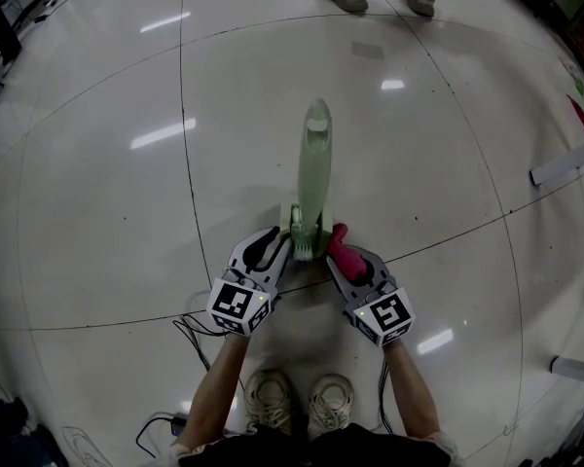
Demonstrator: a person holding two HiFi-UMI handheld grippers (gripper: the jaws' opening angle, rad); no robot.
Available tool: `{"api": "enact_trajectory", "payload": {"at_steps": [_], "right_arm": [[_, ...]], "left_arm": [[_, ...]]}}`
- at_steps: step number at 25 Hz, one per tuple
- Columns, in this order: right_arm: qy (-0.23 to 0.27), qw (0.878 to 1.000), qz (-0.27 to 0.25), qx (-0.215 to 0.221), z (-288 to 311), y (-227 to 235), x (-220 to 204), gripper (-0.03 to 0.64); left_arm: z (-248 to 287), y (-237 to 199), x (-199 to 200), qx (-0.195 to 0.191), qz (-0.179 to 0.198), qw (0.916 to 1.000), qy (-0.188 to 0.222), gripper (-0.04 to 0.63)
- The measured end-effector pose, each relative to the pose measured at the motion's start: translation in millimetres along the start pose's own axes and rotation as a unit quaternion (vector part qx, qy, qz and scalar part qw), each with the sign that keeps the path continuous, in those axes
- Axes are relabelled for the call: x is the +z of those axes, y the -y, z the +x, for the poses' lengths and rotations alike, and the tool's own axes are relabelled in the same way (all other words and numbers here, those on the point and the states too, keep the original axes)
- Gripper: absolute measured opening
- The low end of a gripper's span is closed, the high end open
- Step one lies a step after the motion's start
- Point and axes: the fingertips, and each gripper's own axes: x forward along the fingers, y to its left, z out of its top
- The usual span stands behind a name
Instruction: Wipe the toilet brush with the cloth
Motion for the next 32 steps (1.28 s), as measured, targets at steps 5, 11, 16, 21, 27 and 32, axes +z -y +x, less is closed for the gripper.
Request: {"api": "enact_trajectory", "payload": {"at_steps": [5, 11, 16, 21, 27, 32], "right_arm": [[0.001, 1.000, 0.008, -0.003, -2.3, 2.1, -0.7, 0.069], [-0.002, 1.000, 0.014, 0.010, -3.8, -0.5, -3.1, 0.069], [-0.005, 1.000, 0.014, 0.018, -4.2, -1.8, -2.8, 0.069], [-0.007, 1.000, 0.017, 0.023, -3.9, -0.2, -4.6, 0.069], [-0.012, 0.999, 0.022, 0.028, -2.9, 0.9, -7.6, 0.069], [-0.011, 0.999, 0.027, 0.035, 0.8, -0.8, -7.0, 0.069]], "left_arm": [[-3.9, -0.9, 12.9, -0.039, 0.002, 0.9987, 0.033, 0.098], [17.0, -3.6, 12.0, -0.165, 0.050, 0.9850, -0.016, 0.249], [31.4, 1.3, 25.0, -0.248, 0.088, 0.9642, -0.029, 0.290], [36.6, 4.5, 27.5, -0.310, 0.110, 0.9430, -0.050, 0.290], [39.4, 5.0, 27.0, -0.326, 0.089, 0.9403, -0.044, 0.290], [44.4, 7.1, 25.7, -0.354, 0.084, 0.9296, -0.059, 0.290]]}}
